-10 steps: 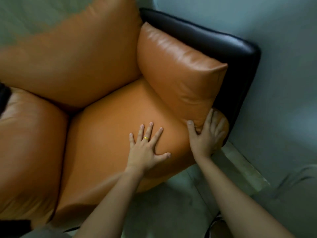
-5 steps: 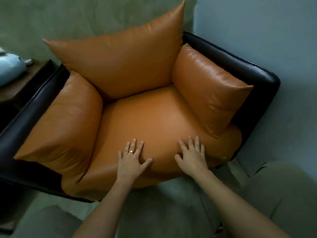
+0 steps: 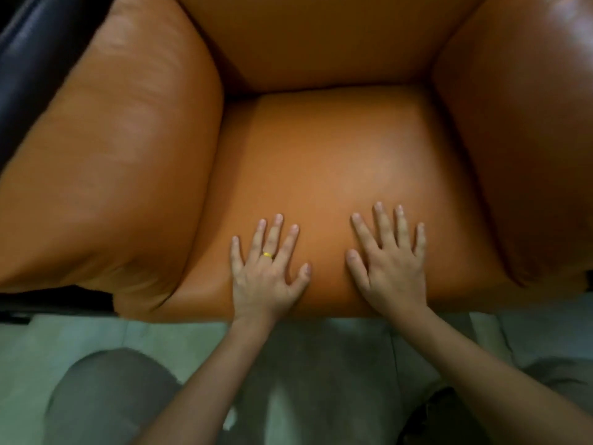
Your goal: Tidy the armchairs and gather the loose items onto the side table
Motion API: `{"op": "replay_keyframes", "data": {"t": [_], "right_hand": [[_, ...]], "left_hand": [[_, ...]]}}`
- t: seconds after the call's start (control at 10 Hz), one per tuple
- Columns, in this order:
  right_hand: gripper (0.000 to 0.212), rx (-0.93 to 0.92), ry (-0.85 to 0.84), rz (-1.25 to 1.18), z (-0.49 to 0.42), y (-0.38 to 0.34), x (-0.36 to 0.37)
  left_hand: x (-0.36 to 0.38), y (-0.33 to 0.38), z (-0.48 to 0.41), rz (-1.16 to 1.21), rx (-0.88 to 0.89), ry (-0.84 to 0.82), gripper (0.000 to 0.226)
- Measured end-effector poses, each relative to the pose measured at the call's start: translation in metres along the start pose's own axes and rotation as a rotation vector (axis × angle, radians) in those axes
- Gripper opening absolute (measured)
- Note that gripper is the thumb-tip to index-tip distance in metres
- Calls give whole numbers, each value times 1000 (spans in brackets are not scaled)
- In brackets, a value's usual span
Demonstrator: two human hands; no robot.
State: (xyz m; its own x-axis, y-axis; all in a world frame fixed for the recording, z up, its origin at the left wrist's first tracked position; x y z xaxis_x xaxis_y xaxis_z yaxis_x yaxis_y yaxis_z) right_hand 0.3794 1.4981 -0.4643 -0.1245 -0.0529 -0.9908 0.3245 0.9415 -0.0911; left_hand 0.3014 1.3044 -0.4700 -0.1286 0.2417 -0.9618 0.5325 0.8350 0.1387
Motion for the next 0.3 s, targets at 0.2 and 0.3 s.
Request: {"op": "replay_keyframes", "data": {"t": [0.2,0.3], "right_hand": [[65,51,-359,-114,2,-6,-6],[69,87,-717,-216,11,1,-21]], "left_hand": [[-17,4,-7,12,-78,-317,65],[-30,0,-8,119,-124,-630,61]]}}
Point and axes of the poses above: each hand's wrist, its own z-axis away from the middle knuckle, its own x-axis out of the palm, y = z × x, the point moved 9 cm from there along -z, towards the middle knuckle, and after that the axes turned 2 degrees about -x, right-handed, at the moved point
